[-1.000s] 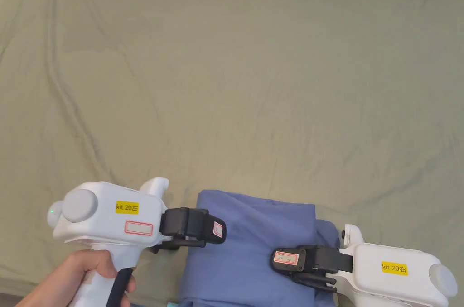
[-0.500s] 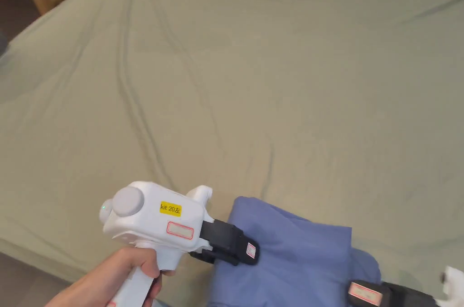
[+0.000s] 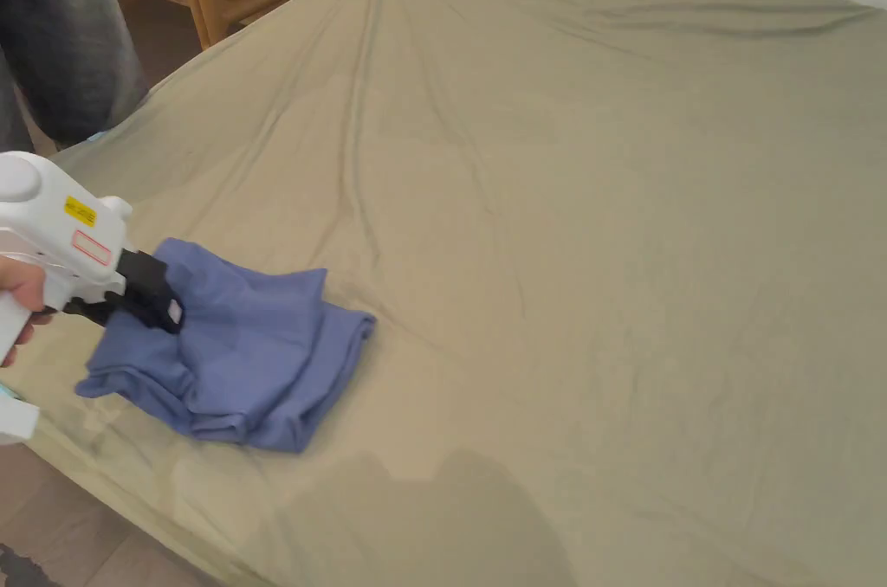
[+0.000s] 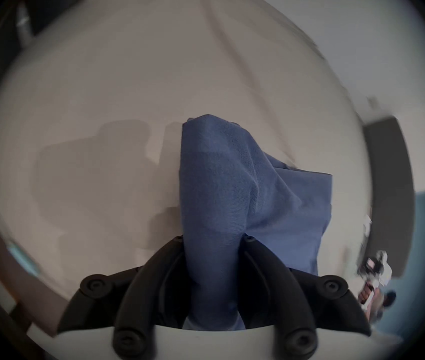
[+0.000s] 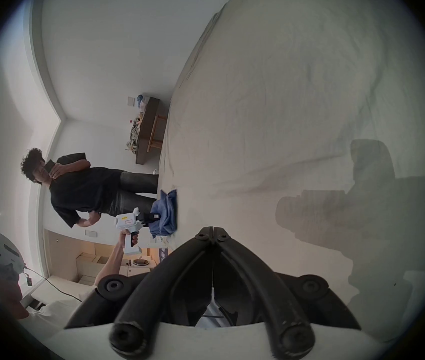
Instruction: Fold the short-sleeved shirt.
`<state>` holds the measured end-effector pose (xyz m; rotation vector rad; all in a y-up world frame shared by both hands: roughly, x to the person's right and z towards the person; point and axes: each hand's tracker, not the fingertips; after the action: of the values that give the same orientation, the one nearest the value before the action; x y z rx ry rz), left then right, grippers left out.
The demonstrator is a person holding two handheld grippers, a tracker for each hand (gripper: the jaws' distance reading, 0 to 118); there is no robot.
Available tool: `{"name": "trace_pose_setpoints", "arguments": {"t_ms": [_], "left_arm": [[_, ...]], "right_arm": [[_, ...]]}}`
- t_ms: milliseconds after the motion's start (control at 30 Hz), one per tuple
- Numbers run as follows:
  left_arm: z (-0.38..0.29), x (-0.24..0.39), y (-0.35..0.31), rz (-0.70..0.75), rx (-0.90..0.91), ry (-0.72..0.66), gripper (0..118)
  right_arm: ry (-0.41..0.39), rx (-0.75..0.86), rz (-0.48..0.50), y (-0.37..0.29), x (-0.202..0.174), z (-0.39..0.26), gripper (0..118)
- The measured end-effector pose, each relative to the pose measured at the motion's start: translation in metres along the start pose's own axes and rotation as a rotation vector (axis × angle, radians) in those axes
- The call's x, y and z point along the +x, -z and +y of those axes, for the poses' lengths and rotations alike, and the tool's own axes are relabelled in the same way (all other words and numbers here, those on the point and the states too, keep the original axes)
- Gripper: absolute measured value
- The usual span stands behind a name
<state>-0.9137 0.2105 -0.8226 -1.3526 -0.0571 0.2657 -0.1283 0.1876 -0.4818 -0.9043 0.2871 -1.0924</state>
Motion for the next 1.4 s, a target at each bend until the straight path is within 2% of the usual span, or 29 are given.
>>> {"name": "trace_pose_setpoints", "arguments": {"t_ms": [100, 133, 167, 200, 233, 267, 300, 400, 433, 467, 500, 533, 567, 600, 633, 700, 733, 800, 833, 900, 967, 1067, 1167, 1300, 1333, 1367, 1400], "left_arm": [[0.008, -0.007, -0.001, -0.021, -0.010, 0.011, 25], [0.001, -0.001, 0.000, -0.026, 0.004, 0.039, 28], [-0.001, 0.006, -0.004, 0.001, 0.049, 0.088, 46], [-0.003, 0.013, -0.010, 0.010, 0.088, 0.119, 88], [-0.005, 0.021, -0.016, 0.010, 0.103, 0.150, 116], [-0.029, 0.051, -0.040, 0.042, 0.103, 0.165, 117], [-0.031, 0.065, -0.052, 0.033, 0.130, 0.170, 112], [-0.056, 0.138, -0.088, 0.020, 0.230, 0.287, 109], [-0.068, 0.175, -0.100, -0.042, 0.259, 0.358, 100], [-0.080, 0.213, -0.111, -0.094, 0.288, 0.386, 78], [-0.092, 0.253, -0.117, -0.142, 0.321, 0.398, 19], [-0.101, 0.285, -0.115, -0.242, 0.328, 0.481, 0], [-0.116, 0.333, -0.119, -0.330, 0.380, 0.571, 0], [-0.127, 0.370, -0.123, -0.348, 0.367, 0.619, 0], [-0.139, 0.415, -0.128, -0.432, 0.401, 0.668, 0], [-0.149, 0.473, -0.138, -0.473, 0.504, 0.593, 0], [-0.155, 0.502, -0.145, -0.503, 0.623, 0.612, 0], [-0.179, 0.553, -0.156, -0.434, 0.778, 0.614, 0], [-0.188, 0.574, -0.158, -0.344, 0.883, 0.594, 0], [-0.196, 0.594, -0.163, -0.352, 0.965, 0.552, 0], [-0.179, 0.605, -0.165, -0.345, 0.990, 0.517, 0], [-0.168, 0.621, -0.174, -0.332, 0.947, 0.499, 0], [-0.167, 0.626, -0.180, -0.318, 0.956, 0.510, 0], [-0.188, 0.633, -0.194, -0.332, 0.967, 0.520, 0], [-0.180, 0.634, -0.194, -0.337, 0.974, 0.529, 6], [-0.179, 0.636, -0.198, -0.336, 0.980, 0.529, 31], [-0.179, 0.637, -0.200, -0.340, 0.992, 0.528, 90]], "right_arm": [[0.004, 0.006, -0.001, 0.007, -0.005, 0.004, 0], [-0.001, 0.006, -0.002, 0.007, -0.007, 0.006, 0], [-0.008, 0.006, -0.012, 0.006, -0.005, 0.010, 0], [-0.018, 0.005, -0.020, 0.004, -0.007, 0.011, 0], [-0.031, 0.005, -0.021, 0.002, -0.009, 0.012, 0], [-0.042, 0.008, -0.021, -0.002, -0.011, 0.013, 0], [-0.064, 0.029, -0.035, -0.007, -0.014, 0.014, 0], [-0.150, 0.106, -0.091, -0.024, -0.027, 0.025, 0], [-0.189, 0.149, -0.124, -0.033, -0.033, 0.031, 0], [-0.239, 0.183, -0.166, -0.040, -0.042, 0.037, 0], [-0.284, 0.219, -0.221, -0.047, -0.054, 0.044, 0], [-0.340, 0.260, -0.283, -0.055, -0.068, 0.050, 0], [-0.393, 0.309, -0.342, -0.064, -0.083, 0.057, 0], [-0.424, 0.362, -0.406, -0.072, -0.097, 0.062, 0], [-0.478, 0.424, -0.469, -0.082, -0.114, 0.069, 0], [-0.553, 0.568, -0.551, -0.105, -0.135, 0.088, 0], [-0.601, 0.632, -0.578, -0.114, -0.150, 0.095, 0], [-0.647, 0.713, -0.635, -0.127, -0.174, 0.109, 0], [-0.665, 0.753, -0.656, -0.128, -0.186, 0.116, 0], [-0.690, 0.812, -0.641, -0.139, -0.205, 0.123, 0], [-0.703, 0.874, -0.685, -0.143, -0.225, 0.129, 0], [-0.764, 0.932, -0.679, -0.145, -0.241, 0.139, 0], [-0.784, 0.922, -0.655, -0.146, -0.251, 0.146, 0], [-0.772, 0.952, -0.638, -0.155, -0.261, 0.147, 0], [-0.768, 0.952, -0.642, -0.157, -0.262, 0.150, 3], [-0.767, 0.949, -0.648, -0.159, -0.263, 0.155, 26], [-0.763, 0.950, -0.650, -0.161, -0.264, 0.157, 82]]}}
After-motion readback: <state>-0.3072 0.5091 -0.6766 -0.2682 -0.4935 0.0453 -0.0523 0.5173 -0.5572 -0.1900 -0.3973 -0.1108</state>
